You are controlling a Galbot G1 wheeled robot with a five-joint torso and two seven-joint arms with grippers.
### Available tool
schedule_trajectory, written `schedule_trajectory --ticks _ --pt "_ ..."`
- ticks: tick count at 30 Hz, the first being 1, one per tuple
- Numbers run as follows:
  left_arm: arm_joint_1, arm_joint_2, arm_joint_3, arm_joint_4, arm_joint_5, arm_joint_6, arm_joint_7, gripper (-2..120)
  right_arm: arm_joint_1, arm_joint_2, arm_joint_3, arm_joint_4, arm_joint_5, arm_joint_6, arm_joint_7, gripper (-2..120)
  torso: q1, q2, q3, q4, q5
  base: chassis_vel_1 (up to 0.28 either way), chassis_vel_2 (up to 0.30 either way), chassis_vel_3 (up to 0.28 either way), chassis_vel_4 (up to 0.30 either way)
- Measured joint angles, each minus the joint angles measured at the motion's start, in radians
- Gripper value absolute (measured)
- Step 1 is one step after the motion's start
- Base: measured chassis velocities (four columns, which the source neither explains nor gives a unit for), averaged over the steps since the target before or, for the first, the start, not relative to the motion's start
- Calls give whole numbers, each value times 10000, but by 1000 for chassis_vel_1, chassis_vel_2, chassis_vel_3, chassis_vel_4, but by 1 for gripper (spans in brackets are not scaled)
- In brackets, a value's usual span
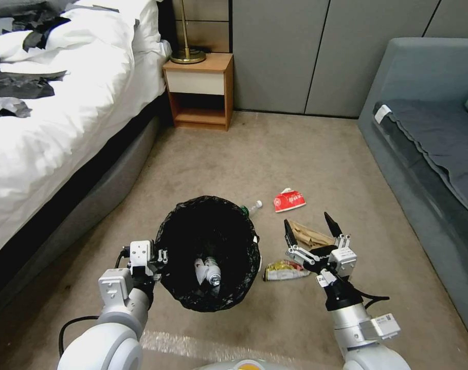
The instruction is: Pick up the trash bin, then pick up the garbage from the floor and place it into the trash bin.
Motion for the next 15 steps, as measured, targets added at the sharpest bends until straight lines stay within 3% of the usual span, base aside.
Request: schedule_trajectory --ticks 5,12,15 --pt "35 -12 -3 -29 11 -1 -2 0 27 1 82 -80 -34 230 -233 100 0 0 1 0 -1 -71 85 92 -107" --pt "80 -36 -3 -54 43 0 -8 0 509 -213 556 -593 -418 711 -900 100 -1 0 -1 -2 1 0 0 0 0" --pt "54 0 -37 -50 52 -1 -8 0 1495 -1007 1069 -1618 -645 749 -2082 100 -1 0 -1 1 3 0 0 0 0"
